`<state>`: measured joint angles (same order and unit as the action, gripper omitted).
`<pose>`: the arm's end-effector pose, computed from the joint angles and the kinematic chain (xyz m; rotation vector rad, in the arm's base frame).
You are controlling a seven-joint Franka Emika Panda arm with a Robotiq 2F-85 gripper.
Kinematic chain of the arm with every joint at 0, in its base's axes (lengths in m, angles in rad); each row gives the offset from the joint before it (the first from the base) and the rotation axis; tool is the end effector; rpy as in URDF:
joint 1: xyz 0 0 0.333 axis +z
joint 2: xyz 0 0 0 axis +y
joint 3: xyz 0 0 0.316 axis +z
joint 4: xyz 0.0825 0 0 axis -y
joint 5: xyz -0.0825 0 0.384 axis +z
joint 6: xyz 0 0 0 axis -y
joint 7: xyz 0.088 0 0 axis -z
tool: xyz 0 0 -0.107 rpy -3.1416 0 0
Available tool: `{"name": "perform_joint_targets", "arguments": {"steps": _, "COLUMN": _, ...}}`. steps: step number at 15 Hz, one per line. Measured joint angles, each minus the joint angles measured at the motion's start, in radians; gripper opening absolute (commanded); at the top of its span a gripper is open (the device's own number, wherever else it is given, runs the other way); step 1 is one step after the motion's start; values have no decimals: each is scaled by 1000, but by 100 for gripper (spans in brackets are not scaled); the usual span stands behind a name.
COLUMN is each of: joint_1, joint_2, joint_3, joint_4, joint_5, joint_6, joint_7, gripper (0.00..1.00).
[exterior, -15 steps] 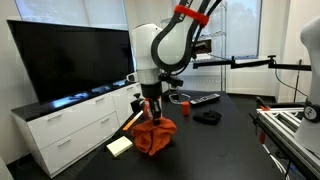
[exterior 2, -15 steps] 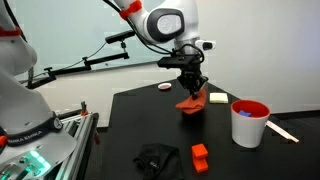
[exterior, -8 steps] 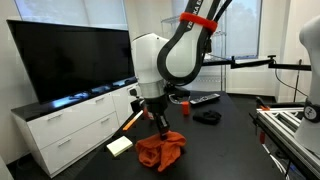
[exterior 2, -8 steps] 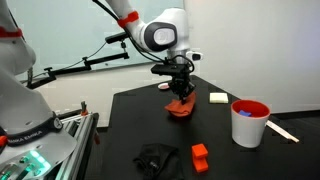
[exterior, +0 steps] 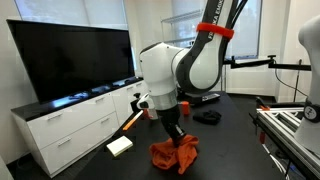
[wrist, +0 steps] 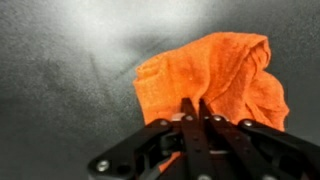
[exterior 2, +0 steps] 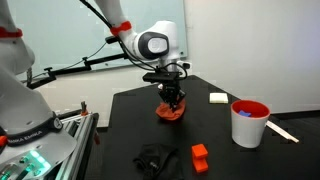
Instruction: Use the orange towel to wipe the surface
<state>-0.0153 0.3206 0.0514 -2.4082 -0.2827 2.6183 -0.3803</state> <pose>0.4818 0.0251 0.1722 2.8766 0.9974 -0.1901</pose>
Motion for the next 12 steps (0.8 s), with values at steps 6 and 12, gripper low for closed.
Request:
{"name": "perform_joint_targets", "arguments": {"steps": 6, "joint_1": 3, "joint_2": -71, "joint_3": -30, "joint_4": -116, "joint_5": -144, "joint_6": 19, "joint_7": 0, "gripper": 2}}
{"name": "perform_joint_targets", "arguments": {"steps": 12, "joint_1": 1, "joint_2": -88, "joint_3": -68, "joint_4": -141, "joint_5": -198, "joint_6": 25, "joint_7": 0, "gripper": 2}}
